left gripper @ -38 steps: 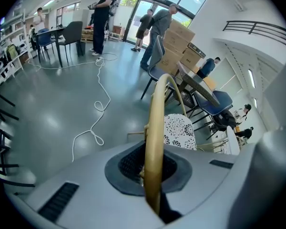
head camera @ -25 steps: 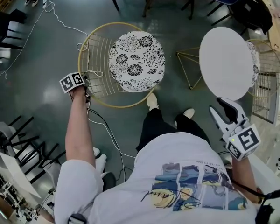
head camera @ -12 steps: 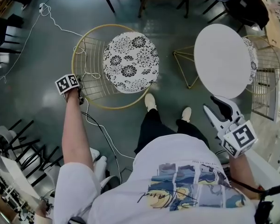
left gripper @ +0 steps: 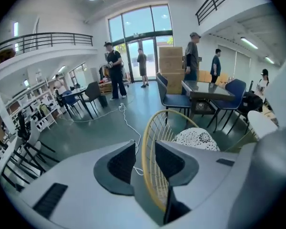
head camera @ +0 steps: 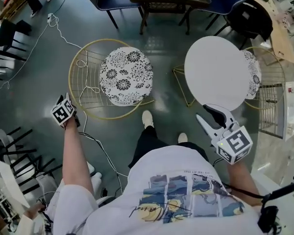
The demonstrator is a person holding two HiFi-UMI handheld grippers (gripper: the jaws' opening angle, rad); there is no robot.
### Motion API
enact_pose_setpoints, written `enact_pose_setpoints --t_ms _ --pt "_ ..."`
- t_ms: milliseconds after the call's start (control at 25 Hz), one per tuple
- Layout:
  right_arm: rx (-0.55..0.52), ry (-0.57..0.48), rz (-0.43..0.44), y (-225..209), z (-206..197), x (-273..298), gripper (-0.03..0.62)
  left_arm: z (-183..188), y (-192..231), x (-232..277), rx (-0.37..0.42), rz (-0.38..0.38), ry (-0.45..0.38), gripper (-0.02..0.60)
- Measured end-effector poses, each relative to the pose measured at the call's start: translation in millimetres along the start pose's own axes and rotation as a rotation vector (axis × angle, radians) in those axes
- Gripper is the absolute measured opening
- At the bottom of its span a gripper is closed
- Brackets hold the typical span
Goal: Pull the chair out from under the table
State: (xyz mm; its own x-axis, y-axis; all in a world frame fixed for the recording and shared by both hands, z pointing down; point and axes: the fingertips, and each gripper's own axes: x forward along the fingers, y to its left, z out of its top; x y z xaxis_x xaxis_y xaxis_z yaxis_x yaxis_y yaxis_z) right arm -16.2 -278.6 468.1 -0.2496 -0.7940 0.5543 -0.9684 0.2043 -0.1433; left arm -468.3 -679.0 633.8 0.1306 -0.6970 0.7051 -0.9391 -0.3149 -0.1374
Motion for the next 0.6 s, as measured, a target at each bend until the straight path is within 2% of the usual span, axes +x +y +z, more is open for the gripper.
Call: enact_pose_setpoints --t_ms 120,280,360,440,600 --pt "-0.010 -0.029 0.041 -17.4 -17.7 -29.4 0.137 -0.9 -44.7 -69.9 -0.040 -0.035 -0.086 0.137" --pt "-0.064 -0.073 0.108 -27.9 -30.2 -68.6 0.135 -5.0 -132.1 -168.7 -0.085 -0.209 -0.200 0.130" --pt "-0.083 -0.088 0.151 -29.1 -35.3 -84.6 0.130 -9.9 -180.1 -216.9 -0.070 -0.292 -0.231 0.082" --pt "-0.092 -0.099 0.194 -30.8 -43.5 -100.5 0.092 -19.7 -230.1 -263.1 -0.042 -0.366 -0.249 0.027" --pt "-0.116 -0.095 0.290 -27.7 -72.0 -132.2 0.038 -56.8 -328.6 -348.4 0.028 -0.521 -0.253 0.009"
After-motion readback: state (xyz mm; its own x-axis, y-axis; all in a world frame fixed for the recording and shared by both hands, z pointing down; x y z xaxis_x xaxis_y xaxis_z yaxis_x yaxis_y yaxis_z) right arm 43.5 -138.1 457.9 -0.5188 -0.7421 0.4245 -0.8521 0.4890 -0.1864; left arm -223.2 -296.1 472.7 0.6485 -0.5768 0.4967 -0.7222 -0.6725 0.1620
